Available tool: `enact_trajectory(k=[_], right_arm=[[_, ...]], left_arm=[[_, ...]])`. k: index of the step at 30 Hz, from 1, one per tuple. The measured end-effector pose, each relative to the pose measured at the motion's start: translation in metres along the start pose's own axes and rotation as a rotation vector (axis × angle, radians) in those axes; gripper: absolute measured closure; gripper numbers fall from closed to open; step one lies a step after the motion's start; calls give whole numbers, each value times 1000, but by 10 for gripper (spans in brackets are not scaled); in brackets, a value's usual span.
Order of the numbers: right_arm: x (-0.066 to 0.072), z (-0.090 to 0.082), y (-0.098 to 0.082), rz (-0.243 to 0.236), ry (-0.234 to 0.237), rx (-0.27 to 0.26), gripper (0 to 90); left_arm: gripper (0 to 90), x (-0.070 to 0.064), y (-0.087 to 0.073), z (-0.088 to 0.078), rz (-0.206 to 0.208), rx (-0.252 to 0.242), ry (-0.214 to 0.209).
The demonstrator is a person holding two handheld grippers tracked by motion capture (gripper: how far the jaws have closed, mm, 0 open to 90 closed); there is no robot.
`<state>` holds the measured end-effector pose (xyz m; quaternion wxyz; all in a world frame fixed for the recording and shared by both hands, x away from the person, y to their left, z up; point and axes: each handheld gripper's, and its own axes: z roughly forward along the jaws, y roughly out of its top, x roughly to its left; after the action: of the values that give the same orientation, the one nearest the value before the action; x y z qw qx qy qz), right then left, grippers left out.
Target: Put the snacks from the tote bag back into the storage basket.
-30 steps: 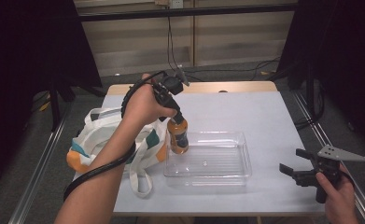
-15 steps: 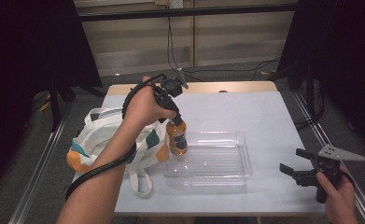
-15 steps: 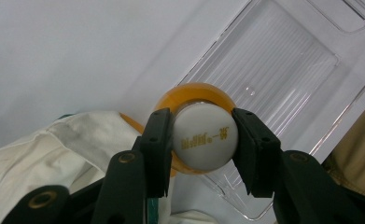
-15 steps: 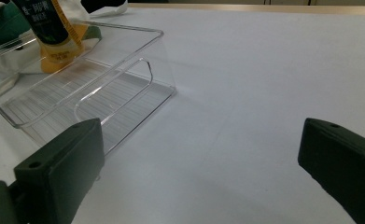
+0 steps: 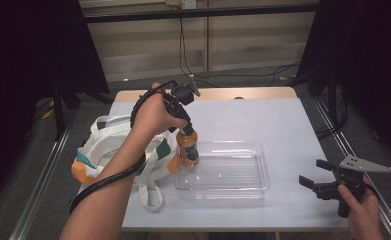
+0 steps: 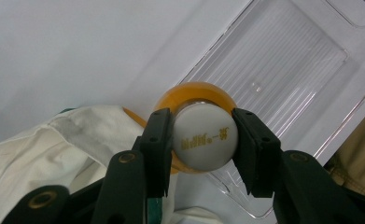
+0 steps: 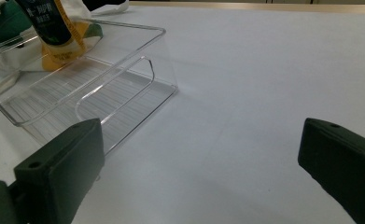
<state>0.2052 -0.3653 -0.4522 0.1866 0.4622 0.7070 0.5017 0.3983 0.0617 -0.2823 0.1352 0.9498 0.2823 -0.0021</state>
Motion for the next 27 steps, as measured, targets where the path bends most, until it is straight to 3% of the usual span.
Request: enact_trajectory(k=[16,27], right_arm=[[0,0,0,-1,5,0,2],[0,0,0,-5,7,3,2]], left_arm=[[595,2,2,8,3,29,-3],[595,3,-1,12,-17,31,-9]])
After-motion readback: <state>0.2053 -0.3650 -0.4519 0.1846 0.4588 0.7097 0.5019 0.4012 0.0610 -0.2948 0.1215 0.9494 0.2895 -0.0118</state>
